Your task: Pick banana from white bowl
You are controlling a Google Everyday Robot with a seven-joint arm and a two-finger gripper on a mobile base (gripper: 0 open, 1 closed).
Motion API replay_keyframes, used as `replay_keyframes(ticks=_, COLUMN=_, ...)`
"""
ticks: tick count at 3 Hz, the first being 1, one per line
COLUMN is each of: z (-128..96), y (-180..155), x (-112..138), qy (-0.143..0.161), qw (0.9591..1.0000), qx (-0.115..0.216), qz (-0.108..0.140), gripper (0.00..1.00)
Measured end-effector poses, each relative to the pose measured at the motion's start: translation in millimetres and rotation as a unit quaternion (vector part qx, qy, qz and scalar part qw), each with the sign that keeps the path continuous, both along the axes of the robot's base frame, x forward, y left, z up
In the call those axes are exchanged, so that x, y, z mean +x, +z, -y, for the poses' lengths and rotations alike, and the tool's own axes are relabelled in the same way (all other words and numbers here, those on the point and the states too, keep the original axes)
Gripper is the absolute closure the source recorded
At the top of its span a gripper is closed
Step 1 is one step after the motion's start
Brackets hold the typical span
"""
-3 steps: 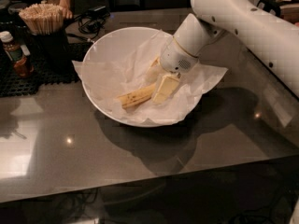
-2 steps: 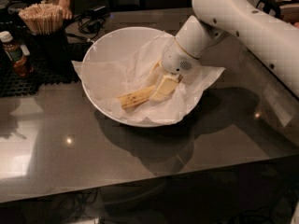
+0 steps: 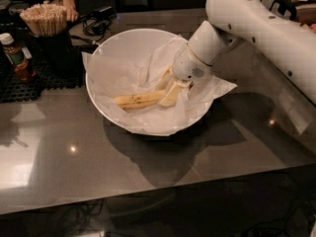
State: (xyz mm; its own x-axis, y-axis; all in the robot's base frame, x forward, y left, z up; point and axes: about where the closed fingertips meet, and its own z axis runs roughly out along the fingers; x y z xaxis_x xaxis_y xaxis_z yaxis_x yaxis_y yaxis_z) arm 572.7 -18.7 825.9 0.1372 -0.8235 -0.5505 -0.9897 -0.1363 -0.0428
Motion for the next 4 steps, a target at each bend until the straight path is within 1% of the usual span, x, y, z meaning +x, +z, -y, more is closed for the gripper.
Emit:
replay_keyframes(ticks=1, z=5, y=11, x=-6, qy=0.001, qw=0.9995, qx=0.023, qz=0.022, gripper=1.0)
replay_keyframes(ticks=2, z=9, y=34, x=-16, qy=0.008, qw=0.9972, qx=0.045, qz=0.059, gripper=1.0)
replay_keyframes(ticks=3, z=14, y=59, x=-29, qy=0.016, qw=0.993, qx=0.067, qz=0.096, gripper=1.0)
replay_keyframes(ticks=4, z=16, y=80, x=-40, qy=0.029, qw=0.9883, qx=0.083, qz=0.124, gripper=1.0)
